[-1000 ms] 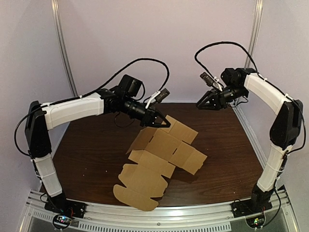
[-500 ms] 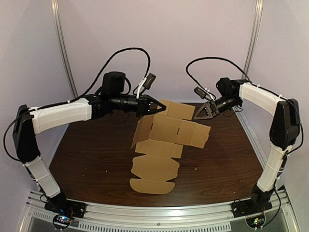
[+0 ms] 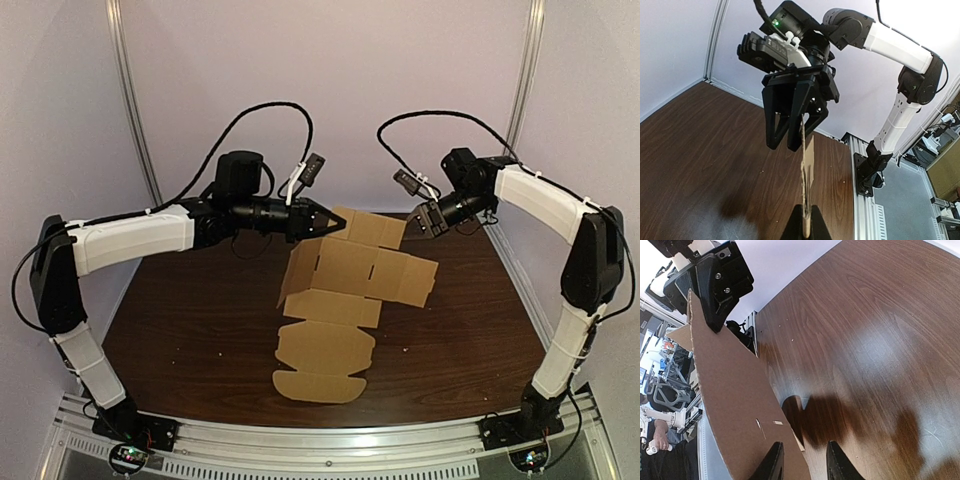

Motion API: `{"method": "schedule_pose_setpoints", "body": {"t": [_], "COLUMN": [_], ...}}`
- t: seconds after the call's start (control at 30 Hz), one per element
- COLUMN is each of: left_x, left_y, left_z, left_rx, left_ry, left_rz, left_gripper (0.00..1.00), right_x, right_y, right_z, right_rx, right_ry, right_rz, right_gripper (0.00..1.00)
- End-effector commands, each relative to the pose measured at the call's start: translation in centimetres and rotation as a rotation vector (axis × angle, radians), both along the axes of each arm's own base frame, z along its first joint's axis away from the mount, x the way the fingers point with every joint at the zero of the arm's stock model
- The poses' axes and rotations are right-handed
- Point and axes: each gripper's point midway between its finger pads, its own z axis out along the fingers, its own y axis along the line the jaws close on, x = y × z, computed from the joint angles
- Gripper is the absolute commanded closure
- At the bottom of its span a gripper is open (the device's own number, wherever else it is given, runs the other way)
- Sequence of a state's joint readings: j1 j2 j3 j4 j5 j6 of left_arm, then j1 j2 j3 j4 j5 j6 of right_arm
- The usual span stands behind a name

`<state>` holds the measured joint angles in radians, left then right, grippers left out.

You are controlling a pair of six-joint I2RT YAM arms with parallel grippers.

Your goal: Fold the paper box

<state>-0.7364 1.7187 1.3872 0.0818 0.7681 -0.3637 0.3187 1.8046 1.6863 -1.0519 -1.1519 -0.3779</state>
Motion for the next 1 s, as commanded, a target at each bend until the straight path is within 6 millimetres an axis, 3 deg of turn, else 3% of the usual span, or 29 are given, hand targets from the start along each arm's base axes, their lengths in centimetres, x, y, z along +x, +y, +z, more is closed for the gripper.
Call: {"method": "schedule_pose_setpoints", "body": {"t": [0.0, 0.17, 0.37, 0.67, 0.83, 0.97], "left_x": [1.5, 2.3, 2.5, 1.0, 0.6, 0.4], "left_y": [0.0, -0.1, -0.2, -0.9, -1.0, -0.9], "left_z": [-0.7, -2.0, -2.6, -1.8, -2.1, -1.7], "left_rx": [0.004, 0.032, 0.038, -0.012, -0.005, -0.008], "left_ry": [-0.009, 0.006, 0.023, 0.058, 0.062, 0.061], "left_rz": [0.066, 0.105, 0.103, 0.002, -0.025, -0.039], "left_gripper": [1.00, 1.00, 1.00, 1.00, 1.00, 1.00], "right_x": [-1.4, -3.9, -5.5, -3.8, -4.7, -4.7], "right_y": [0.2, 1.0, 1.9, 2.7, 1.8, -0.7], "right_z": [2.2, 3.1, 3.9, 3.3, 4.6, 4.8], "right_rx": [0.023, 0.052, 0.067, 0.033, 0.008, -0.050], "right_ry": [-0.059, -0.066, -0.066, -0.083, -0.115, -0.164], "right_rz": [0.032, 0.097, 0.149, 0.120, 0.137, 0.102], "right_gripper": [0.69, 0.66, 0.60, 0.60, 0.61, 0.62]}}
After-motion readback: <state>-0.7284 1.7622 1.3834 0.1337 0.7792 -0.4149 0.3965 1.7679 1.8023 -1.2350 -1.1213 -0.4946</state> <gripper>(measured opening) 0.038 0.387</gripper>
